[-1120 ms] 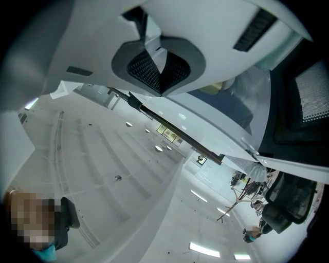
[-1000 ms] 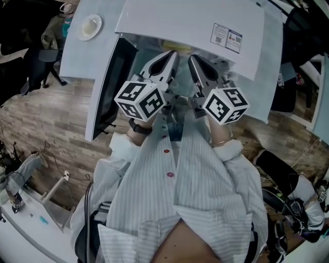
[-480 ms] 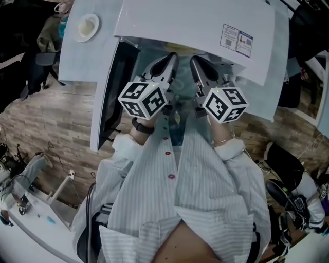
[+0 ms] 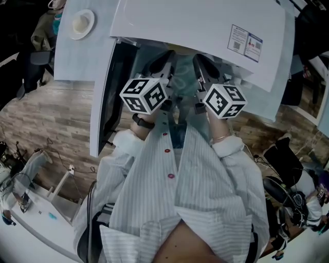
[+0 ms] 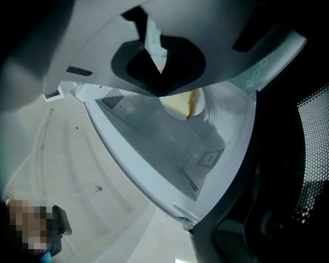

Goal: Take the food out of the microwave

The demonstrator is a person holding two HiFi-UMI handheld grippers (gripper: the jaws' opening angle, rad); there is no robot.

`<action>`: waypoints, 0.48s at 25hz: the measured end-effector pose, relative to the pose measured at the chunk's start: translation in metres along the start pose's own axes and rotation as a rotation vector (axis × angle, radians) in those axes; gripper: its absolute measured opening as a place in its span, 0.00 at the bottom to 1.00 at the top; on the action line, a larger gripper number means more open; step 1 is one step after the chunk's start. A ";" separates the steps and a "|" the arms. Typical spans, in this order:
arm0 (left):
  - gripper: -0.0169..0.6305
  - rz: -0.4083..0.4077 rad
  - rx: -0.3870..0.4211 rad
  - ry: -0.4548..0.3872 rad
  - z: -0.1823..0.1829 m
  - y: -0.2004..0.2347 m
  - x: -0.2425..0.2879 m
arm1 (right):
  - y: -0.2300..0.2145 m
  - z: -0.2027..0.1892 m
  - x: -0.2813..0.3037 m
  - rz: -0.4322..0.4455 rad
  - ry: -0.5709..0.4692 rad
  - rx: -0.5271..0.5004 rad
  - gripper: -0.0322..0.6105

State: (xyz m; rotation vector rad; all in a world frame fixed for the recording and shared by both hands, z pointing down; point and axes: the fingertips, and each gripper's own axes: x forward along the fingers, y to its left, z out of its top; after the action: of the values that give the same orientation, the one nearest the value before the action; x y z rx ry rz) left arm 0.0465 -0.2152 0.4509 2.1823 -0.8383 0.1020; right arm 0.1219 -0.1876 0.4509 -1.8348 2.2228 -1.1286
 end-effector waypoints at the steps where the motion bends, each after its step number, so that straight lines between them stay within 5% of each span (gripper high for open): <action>1: 0.04 0.004 -0.002 0.002 -0.002 0.003 0.001 | -0.002 -0.002 0.001 -0.005 0.002 0.004 0.10; 12: 0.04 0.063 -0.029 0.021 -0.019 0.030 0.004 | -0.023 -0.032 0.014 -0.037 0.050 0.086 0.10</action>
State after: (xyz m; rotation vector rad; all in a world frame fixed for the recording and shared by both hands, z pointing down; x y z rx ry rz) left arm 0.0348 -0.2186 0.4850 2.1249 -0.8921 0.1432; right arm 0.1221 -0.1846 0.4926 -1.8419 2.1384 -1.2693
